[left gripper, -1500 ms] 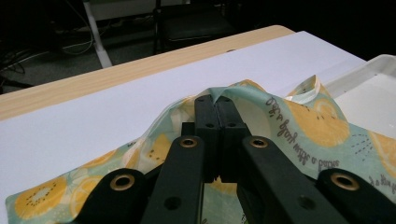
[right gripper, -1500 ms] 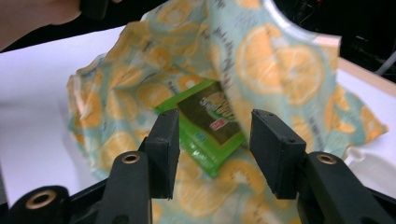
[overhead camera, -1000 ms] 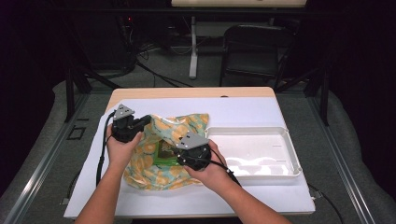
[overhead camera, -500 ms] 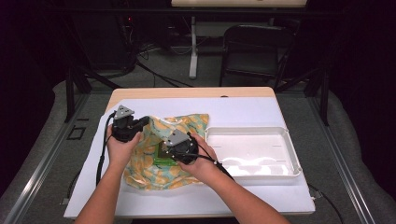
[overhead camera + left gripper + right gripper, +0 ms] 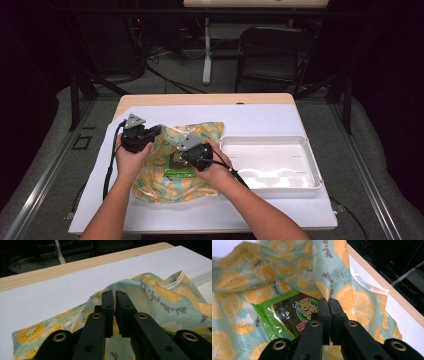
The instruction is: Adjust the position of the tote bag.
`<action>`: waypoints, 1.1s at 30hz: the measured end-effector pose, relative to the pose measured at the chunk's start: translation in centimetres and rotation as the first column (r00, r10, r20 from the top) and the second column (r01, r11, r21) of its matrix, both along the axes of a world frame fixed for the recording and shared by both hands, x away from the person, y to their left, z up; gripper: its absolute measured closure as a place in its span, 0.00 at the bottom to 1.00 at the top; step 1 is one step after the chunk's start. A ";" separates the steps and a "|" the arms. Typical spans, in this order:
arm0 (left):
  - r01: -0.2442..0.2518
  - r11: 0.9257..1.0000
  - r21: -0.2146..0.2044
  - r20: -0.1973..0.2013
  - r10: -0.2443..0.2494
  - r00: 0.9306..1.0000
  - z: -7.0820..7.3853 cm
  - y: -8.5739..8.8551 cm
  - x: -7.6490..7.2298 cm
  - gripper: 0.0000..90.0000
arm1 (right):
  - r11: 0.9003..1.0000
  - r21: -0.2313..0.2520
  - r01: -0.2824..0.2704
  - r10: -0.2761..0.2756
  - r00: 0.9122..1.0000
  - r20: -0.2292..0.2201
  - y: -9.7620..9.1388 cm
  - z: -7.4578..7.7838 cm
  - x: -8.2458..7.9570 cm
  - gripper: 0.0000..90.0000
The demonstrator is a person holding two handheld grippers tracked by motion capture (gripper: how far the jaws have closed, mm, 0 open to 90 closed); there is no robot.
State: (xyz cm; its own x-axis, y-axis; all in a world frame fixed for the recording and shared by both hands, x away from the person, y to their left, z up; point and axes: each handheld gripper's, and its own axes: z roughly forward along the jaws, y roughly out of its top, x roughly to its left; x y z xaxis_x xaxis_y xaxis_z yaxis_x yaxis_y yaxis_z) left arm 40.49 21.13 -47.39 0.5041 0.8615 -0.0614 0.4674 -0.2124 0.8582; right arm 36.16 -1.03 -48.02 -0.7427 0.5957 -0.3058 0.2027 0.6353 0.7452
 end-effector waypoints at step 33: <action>-0.020 1.000 -0.003 -0.002 0.020 1.000 -0.2 1.7 -4.0 0.65 | 0.983 0.087 0.163 -0.152 0.981 -0.120 -1.7 1.3 8.4 1.00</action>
